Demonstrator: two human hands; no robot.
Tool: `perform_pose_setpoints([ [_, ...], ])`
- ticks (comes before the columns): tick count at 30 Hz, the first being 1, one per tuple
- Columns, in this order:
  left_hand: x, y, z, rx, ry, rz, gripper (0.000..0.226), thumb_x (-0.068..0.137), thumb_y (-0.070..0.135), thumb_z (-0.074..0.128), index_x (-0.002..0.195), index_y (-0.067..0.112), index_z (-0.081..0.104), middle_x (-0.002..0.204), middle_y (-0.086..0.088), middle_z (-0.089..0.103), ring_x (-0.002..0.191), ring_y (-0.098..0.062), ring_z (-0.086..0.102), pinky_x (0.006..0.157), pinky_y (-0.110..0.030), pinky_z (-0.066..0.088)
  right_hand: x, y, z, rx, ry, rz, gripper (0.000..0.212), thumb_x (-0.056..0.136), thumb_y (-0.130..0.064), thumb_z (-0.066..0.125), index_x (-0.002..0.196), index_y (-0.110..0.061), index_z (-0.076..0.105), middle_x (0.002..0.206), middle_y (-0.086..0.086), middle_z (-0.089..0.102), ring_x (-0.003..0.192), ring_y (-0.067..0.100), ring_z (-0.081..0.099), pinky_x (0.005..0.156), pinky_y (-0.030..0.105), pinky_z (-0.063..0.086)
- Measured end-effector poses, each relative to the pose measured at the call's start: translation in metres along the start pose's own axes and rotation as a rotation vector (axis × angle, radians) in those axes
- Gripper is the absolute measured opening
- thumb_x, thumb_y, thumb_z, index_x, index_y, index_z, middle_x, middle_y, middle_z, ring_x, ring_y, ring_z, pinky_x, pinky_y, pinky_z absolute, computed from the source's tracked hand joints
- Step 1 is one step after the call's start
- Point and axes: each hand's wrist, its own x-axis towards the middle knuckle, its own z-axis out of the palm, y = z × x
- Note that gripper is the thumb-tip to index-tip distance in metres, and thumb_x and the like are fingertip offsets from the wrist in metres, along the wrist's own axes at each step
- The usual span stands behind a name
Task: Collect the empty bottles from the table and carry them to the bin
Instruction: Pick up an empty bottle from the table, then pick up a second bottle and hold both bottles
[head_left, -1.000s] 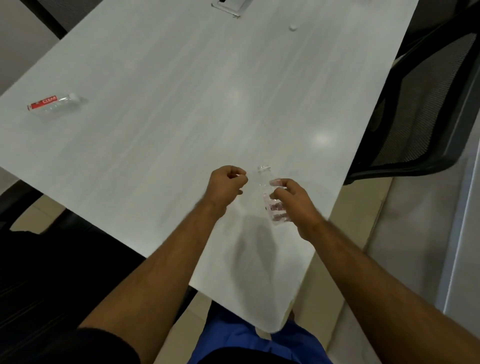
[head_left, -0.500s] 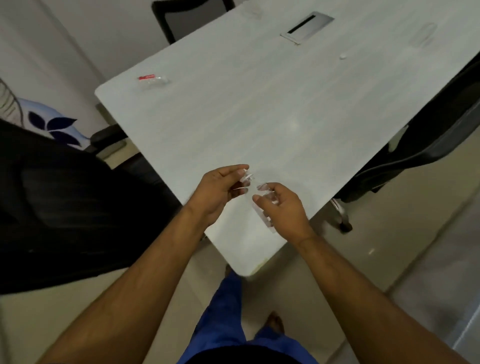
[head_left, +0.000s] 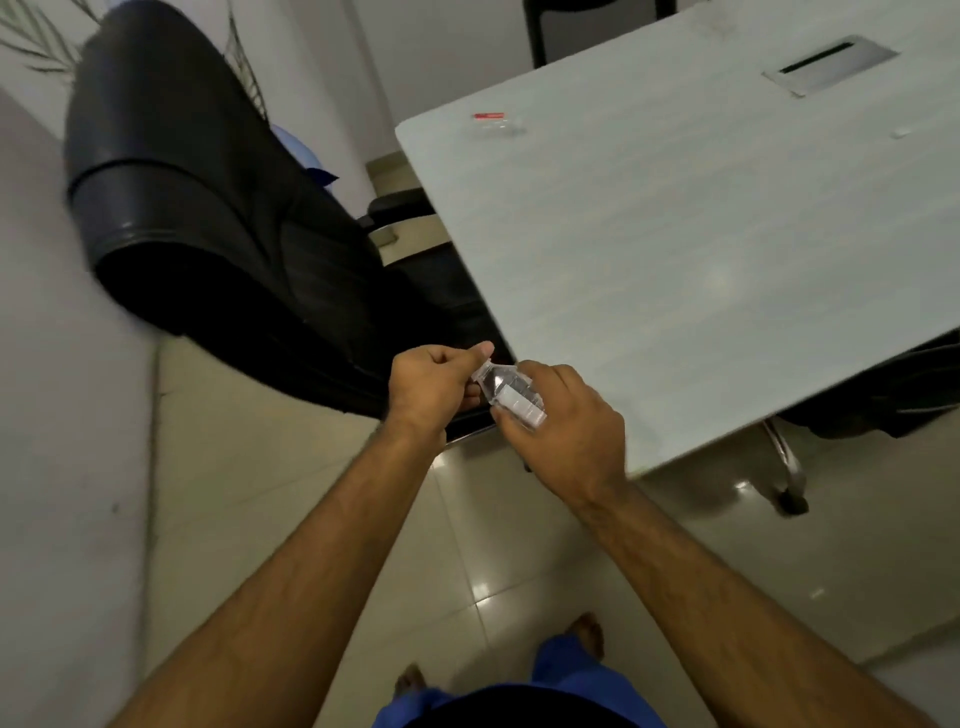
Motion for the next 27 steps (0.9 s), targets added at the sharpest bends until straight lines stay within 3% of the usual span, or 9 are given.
perform_pose_setpoints([
  [4,-0.008,-0.018,-0.085,-0.191,-0.02,-0.014,0.013,0.089,0.015,0.071,0.099,0.008,0.074,0.088,-0.007,0.077,0.073,-0.013,0.075,0.062,-0.022,0.058,-0.01,-0.063,0.031,0.277,-0.23,0.089,0.044,0.083,-0.061,0.065,0.12,-0.036,0.063,0.097,-0.015,0.069,0.081,0.004,0.065,0.066,0.023,0.054],
  [7,-0.006,-0.033,-0.168,-0.348,-0.101,0.002,0.02,0.091,0.01,0.067,0.11,0.006,0.072,0.095,-0.008,0.076,0.087,-0.016,0.074,0.072,-0.023,0.058,-0.02,-0.129,0.062,0.695,-0.459,0.267,0.032,0.089,-0.05,0.068,0.105,-0.023,0.071,0.088,0.001,0.074,0.074,0.009,0.07,0.064,0.028,0.056],
  [9,-0.001,-0.047,-0.232,-0.42,-0.16,0.034,0.02,0.092,0.007,0.063,0.111,0.005,0.071,0.097,-0.009,0.075,0.088,-0.017,0.072,0.078,-0.026,0.059,-0.028,-0.179,0.088,1.004,-0.727,0.461,0.04,0.095,-0.047,0.061,0.111,-0.011,0.069,0.092,0.016,0.074,0.071,0.022,0.069,0.058,0.033,0.055],
  [11,0.003,-0.057,-0.28,-0.469,-0.204,0.033,0.019,0.093,0.006,0.061,0.109,0.005,0.071,0.099,-0.01,0.075,0.088,-0.018,0.071,0.084,-0.029,0.057,-0.034,-0.214,0.109,1.199,-0.985,0.647,0.052,0.097,-0.054,0.05,0.121,-0.011,0.066,0.09,0.013,0.071,0.068,0.023,0.067,0.055,0.031,0.053],
  [13,0.01,-0.072,-0.333,-0.502,-0.174,0.036,0.017,0.093,0.006,0.061,0.106,0.006,0.071,0.098,-0.01,0.074,0.085,-0.018,0.07,0.082,-0.029,0.057,-0.042,-0.255,0.139,1.248,-1.106,0.714,0.053,0.097,-0.058,0.046,0.12,-0.014,0.066,0.088,0.009,0.07,0.068,0.02,0.066,0.055,0.03,0.053],
  [17,0.025,-0.089,-0.418,-0.473,0.095,0.08,0.008,0.089,0.004,0.068,0.096,0.005,0.072,0.088,-0.011,0.072,0.079,-0.02,0.067,0.072,-0.025,0.059,-0.057,-0.337,0.196,0.913,-0.95,0.558,0.043,0.093,-0.058,0.056,0.106,-0.019,0.069,0.098,0.016,0.076,0.074,0.019,0.07,0.066,0.034,0.057],
  [20,0.042,-0.092,-0.478,-0.48,0.255,0.112,0.007,0.086,0.007,0.072,0.094,0.004,0.072,0.091,-0.015,0.071,0.081,-0.023,0.067,0.074,-0.028,0.059,-0.064,-0.4,0.239,0.865,-0.819,0.427,0.041,0.091,-0.049,0.066,0.106,-0.012,0.067,0.085,0.009,0.071,0.065,0.015,0.061,0.053,0.027,0.05],
  [23,0.07,-0.09,-0.531,-0.496,0.268,0.111,0.012,0.089,0.012,0.071,0.099,0.005,0.072,0.096,-0.015,0.071,0.086,-0.023,0.066,0.075,-0.03,0.058,-0.054,-0.45,0.285,0.827,-0.762,0.334,0.041,0.09,-0.051,0.066,0.101,-0.012,0.068,0.077,0.005,0.069,0.056,0.014,0.059,0.046,0.026,0.046],
  [27,0.121,-0.081,-0.593,-0.515,0.222,0.109,0.01,0.094,0.012,0.064,0.1,0.009,0.071,0.099,-0.011,0.073,0.086,-0.019,0.068,0.071,-0.026,0.057,-0.015,-0.49,0.347,0.895,-0.82,0.311,0.037,0.094,-0.046,0.064,0.098,-0.009,0.068,0.075,0.011,0.069,0.056,0.023,0.06,0.044,0.025,0.042],
])
